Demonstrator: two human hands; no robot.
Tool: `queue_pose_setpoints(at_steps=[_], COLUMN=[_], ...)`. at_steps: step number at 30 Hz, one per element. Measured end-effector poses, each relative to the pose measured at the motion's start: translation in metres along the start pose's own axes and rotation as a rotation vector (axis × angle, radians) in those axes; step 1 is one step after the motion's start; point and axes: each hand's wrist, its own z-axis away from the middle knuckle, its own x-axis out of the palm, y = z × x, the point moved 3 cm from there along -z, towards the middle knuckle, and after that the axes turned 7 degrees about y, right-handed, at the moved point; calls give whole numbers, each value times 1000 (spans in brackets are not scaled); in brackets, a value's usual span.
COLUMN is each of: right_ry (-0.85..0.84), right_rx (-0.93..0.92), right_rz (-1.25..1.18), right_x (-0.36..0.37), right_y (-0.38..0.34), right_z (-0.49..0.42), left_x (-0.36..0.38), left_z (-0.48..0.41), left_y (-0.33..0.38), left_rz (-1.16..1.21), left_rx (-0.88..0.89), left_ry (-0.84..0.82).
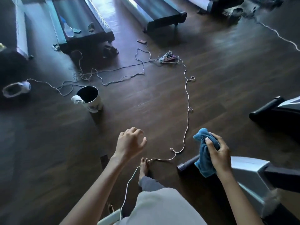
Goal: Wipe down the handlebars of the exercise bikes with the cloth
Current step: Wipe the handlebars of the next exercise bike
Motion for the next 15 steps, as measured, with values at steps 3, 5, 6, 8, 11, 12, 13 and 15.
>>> queue_pose_setpoints(at_steps=[3,5,6,8,11,12,13,15], right_ry=[67,65,74,122,181,208,237,299], right_rx=[-19,-9,-13,-49,-52,-49,-45,-21], right_rz=[8,-20,-37,-32,-65,-81,-94,-120], right_x=[35,54,61,73,86,89,91,93], right_y=[-25,-39,-46,-62,-77,-80,-82,-85], right_z=[-52,-80,-94,-123,-166,-180,-194,-223], left_x=[-1,1,4,6,8,11,14,23], left_z=[-71,-113,-133,-174,-239,-261,-284,-335], left_y=[-3,-1,2,14,35,42,50,67], left_rz=[-24,-45,-59,-57,-25,-28,-27,-20], left_rx=[75,117,147,204,280,316,353,419], left_ry=[8,-8,-24,-21,-60,-80,-95,-128])
